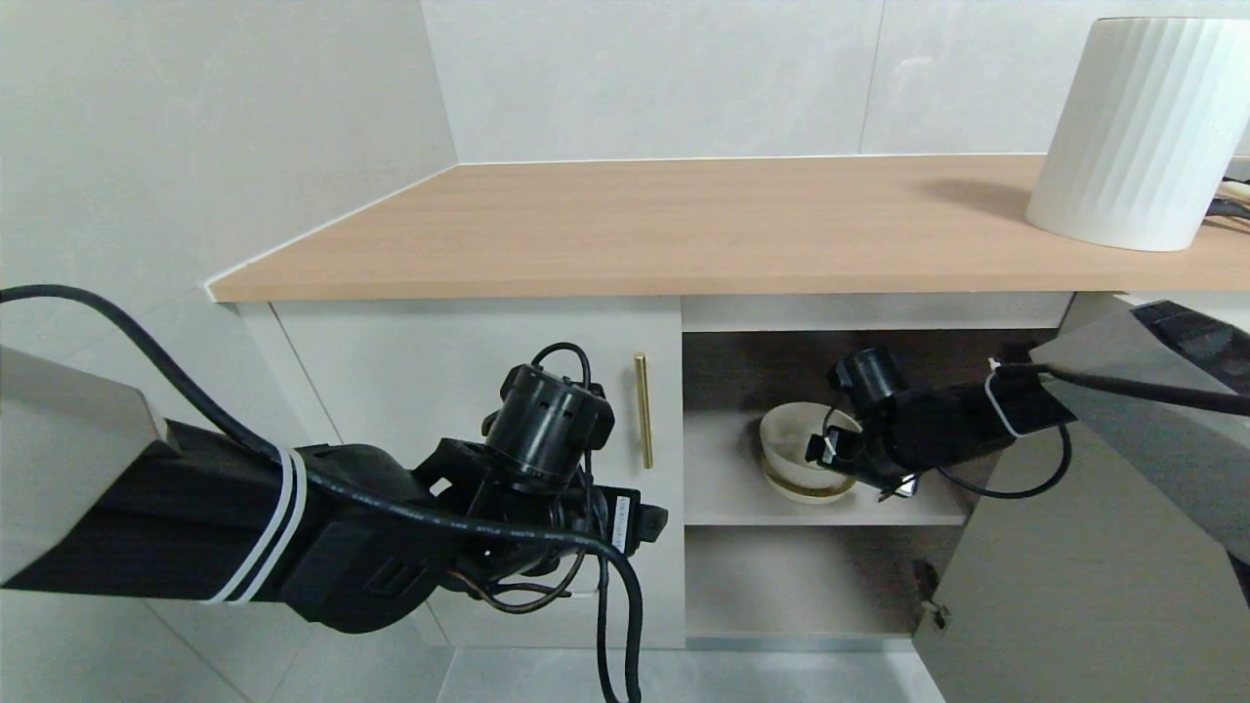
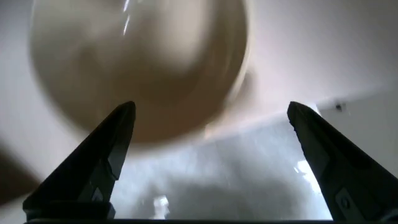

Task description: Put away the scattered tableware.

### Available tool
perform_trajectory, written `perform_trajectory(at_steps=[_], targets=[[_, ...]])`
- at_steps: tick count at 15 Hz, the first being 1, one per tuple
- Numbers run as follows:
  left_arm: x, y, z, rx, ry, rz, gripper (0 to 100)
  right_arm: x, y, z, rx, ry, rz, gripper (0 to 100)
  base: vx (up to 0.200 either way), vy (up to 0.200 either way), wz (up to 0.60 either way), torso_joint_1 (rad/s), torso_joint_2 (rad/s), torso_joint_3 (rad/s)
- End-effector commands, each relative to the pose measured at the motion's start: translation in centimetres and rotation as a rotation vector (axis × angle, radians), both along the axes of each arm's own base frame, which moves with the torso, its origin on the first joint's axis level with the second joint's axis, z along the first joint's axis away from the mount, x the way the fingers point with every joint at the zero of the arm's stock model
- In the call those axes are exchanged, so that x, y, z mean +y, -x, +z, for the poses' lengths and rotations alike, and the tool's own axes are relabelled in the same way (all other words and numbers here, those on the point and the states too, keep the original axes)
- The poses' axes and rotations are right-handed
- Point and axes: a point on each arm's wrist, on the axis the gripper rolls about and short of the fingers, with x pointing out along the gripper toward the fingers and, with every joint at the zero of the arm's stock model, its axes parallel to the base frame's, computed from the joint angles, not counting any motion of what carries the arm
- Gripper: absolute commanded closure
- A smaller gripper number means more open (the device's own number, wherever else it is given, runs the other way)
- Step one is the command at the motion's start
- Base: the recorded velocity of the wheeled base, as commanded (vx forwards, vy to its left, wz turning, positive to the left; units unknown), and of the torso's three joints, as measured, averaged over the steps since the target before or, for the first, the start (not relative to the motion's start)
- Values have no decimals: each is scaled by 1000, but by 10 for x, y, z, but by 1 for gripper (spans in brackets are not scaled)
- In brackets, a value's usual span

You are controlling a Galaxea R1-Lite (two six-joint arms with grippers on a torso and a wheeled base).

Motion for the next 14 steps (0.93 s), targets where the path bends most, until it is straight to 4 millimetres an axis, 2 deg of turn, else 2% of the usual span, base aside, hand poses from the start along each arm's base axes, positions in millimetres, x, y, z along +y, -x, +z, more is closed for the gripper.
perform_trajectory(at_steps=[1, 2, 3, 5, 6, 8, 11, 13, 14], targets=[[2, 2, 1, 0, 0, 3, 0, 11, 50, 43, -20, -30, 91, 0, 0, 0, 0, 0, 0, 0], [2, 3, 1, -1, 3, 6, 0, 11, 58, 51, -24, -44, 109, 0, 0, 0, 0, 0, 0, 0], [5, 6, 0, -4, -12, 25, 0, 10, 80, 69, -33, -76, 181, 0, 0, 0, 0, 0, 0, 0], [9, 9, 5, -20, -11, 39, 0, 6, 104, 87, -54, -85, 227, 0, 0, 0, 0, 0, 0, 0], [10, 10, 9, -26, 2, 46, 0, 4, 117, 87, -43, -79, 238, 0, 0, 0, 0, 0, 0, 0], [10, 11, 12, -30, 15, 53, 0, -5, 135, 85, -17, -74, 238, 0, -200, 0, 0, -2, 2, 2], [10, 11, 12, -32, 15, 54, 0, -13, 153, 87, -9, -72, 251, 0, -200, 0, 0, -1, -1, -2], [10, 11, 13, -33, 16, 53, 0, -12, 157, 84, 1, -60, 269, 0, -200, 0, 0, 5, 0, 2], [10, 11, 12, -32, 15, 54, 0, -12, 167, 75, 37, -31, 299, 0, -200, 0, 0, 2, 2, 2]])
